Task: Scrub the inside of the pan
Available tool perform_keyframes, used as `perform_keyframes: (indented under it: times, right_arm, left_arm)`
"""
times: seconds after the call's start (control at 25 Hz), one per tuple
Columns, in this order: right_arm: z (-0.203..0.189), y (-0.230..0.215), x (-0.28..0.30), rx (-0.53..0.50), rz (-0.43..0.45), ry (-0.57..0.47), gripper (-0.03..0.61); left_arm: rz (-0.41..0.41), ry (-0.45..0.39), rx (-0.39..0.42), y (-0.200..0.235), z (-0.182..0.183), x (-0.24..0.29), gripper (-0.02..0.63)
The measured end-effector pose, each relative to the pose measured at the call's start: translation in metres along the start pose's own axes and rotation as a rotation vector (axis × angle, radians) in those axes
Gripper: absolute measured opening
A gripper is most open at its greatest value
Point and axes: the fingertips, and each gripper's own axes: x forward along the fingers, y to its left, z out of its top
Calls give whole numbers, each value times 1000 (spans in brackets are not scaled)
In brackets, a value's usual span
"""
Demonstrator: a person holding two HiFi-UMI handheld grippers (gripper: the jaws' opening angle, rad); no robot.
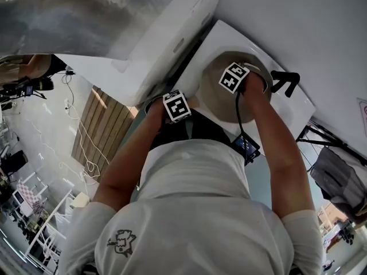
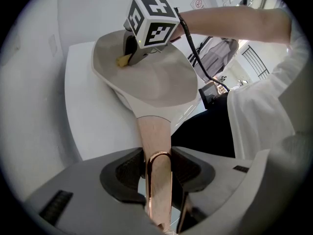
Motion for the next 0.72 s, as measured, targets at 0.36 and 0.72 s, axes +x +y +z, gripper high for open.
perform_keyframes:
  times: [0.36,0.72]
  right_arm:
    - [69,52,-28,208,256,-389,73]
    - [66,128,-42,313,570,-476,71]
  left_arm:
    - [-4,-10,3,-4,-2,2,172]
    - [21,-27,23,-5,-4,3,172]
